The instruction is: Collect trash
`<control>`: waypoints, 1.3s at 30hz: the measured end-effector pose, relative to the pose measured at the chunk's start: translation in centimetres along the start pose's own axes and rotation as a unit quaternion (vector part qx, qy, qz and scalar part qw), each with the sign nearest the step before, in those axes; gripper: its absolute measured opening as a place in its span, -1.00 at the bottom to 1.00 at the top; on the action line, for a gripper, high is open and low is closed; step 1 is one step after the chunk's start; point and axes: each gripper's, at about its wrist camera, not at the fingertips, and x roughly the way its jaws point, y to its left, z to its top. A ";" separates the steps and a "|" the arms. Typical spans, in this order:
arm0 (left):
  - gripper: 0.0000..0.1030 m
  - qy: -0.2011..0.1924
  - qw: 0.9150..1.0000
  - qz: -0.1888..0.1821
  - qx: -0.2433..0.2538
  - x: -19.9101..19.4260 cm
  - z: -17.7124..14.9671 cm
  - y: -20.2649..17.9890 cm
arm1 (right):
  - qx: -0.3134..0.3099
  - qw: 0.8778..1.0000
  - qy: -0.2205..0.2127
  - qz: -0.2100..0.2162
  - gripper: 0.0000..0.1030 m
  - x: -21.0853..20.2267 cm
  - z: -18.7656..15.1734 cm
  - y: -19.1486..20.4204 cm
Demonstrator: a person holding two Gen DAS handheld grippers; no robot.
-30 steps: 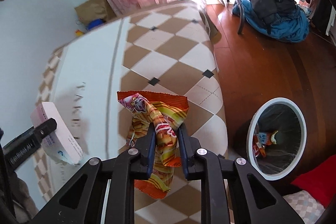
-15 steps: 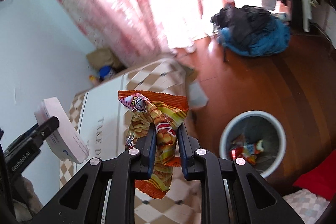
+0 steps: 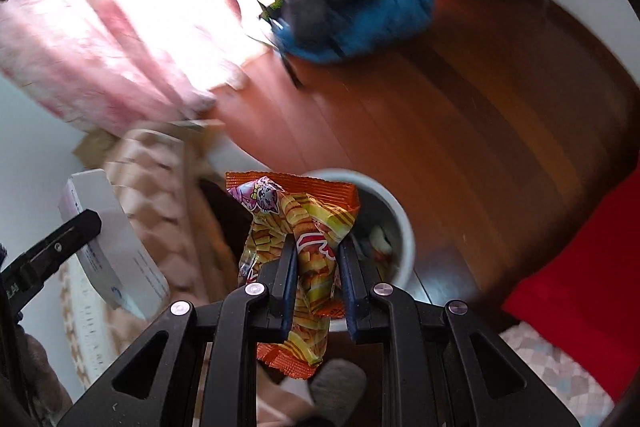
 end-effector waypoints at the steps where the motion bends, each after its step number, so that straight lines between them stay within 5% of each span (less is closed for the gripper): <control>1: -0.02 0.019 1.000 -0.005 0.001 1.8 0.0 -0.4 | 0.011 1.000 0.017 -0.001 -0.61 1.9 -0.1 -1.4; 7: 0.03 0.114 0.993 -0.005 0.005 11.6 -0.4 -2.1 | 0.042 0.996 0.083 -0.002 -0.60 10.8 -0.5 -5.8; 9: 0.23 0.130 0.992 0.006 0.001 13.4 -0.4 -2.0 | 0.050 0.995 0.090 -0.005 -0.57 12.6 -0.5 -6.3; 10: 0.58 0.136 0.991 0.014 -0.006 14.2 -0.4 -1.6 | 0.053 0.994 0.098 0.004 -0.54 13.8 -0.4 -6.6; 14: 0.75 0.141 0.989 0.026 -0.033 14.5 -1.0 -0.9 | 0.077 0.992 0.095 0.023 0.37 15.4 -0.1 -7.3; 16: 0.95 0.139 0.989 0.042 -0.029 14.0 -1.7 -0.7 | 0.077 0.992 0.091 0.027 0.56 15.7 0.0 -6.8; 20: 0.95 0.133 0.989 0.067 -0.027 13.4 -2.7 0.6 | 0.063 0.993 0.094 0.018 0.97 14.9 -0.7 -6.3; 28: 0.95 0.122 0.988 0.094 -0.012 10.2 -4.7 0.6 | 0.004 0.994 0.092 -0.052 1.00 10.0 -2.6 -4.2; 39: 0.95 0.087 0.993 0.079 -0.001 1.0 -6.1 -1.3 | -0.015 0.997 0.061 -0.038 1.00 -1.3 -4.7 -0.4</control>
